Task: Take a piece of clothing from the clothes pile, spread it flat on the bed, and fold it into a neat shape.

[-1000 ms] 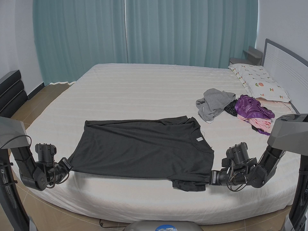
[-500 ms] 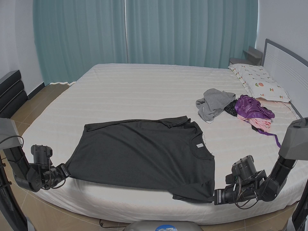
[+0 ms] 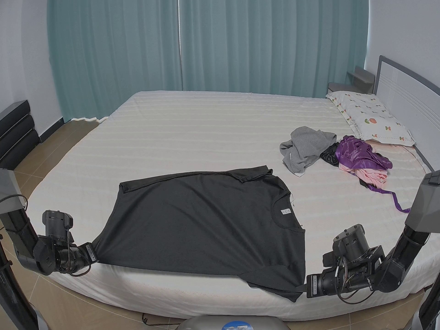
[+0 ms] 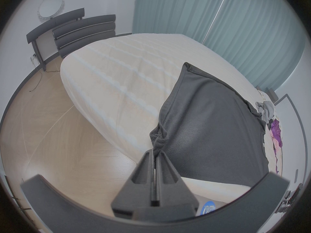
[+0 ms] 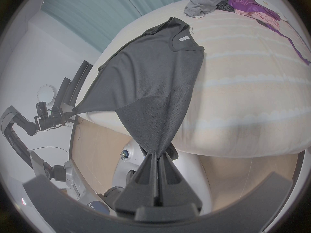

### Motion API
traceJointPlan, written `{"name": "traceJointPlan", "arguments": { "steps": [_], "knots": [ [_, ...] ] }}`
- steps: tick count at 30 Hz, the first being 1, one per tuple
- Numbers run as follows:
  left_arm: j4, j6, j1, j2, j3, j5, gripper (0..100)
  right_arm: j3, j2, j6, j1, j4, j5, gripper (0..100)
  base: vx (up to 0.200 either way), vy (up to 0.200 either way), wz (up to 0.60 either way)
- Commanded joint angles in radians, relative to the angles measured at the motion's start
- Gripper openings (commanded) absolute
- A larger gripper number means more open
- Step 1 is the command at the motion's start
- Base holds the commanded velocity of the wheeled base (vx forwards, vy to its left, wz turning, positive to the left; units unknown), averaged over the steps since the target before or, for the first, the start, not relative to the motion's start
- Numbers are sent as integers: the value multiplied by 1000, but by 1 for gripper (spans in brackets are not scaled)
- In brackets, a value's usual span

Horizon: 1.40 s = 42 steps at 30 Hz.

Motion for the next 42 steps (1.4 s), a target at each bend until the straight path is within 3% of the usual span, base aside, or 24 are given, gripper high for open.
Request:
{"name": "traceJointPlan", "arguments": {
  "steps": [1, 12, 13, 20, 28, 36, 37, 42],
  "knots": [
    [28, 11, 1, -26, -1, 1, 0, 7, 24, -7, -14, 6, -2, 0, 0, 0, 0],
    [66, 57, -17, 69, 5, 1, 0, -71, 123, -13, -14, 8, -14, 0, 0, 0, 0],
    [64, 57, -22, 81, 5, 1, 0, -85, 146, -13, -12, 8, -17, 100, 0, 0, 0],
    [68, 57, -35, 84, 7, 1, 0, -131, 166, -19, -20, 2, -97, 100, 0, 0, 0],
    [69, 57, -34, 78, 7, 1, 0, -197, 192, -71, -141, -8, -98, 100, 0, 0, 0],
    [66, 57, -34, 74, 11, 1, 0, -289, 255, -62, -170, -6, -95, 100, 0, 0, 0],
    [68, 57, -35, 74, 13, 1, 0, -309, 274, -62, -168, -8, -98, 0, 0, 0, 0],
    [68, 58, -35, 72, 18, 3, 0, -330, 283, -67, -164, 9, -129, 0, 0, 0, 0]
  ]
}}
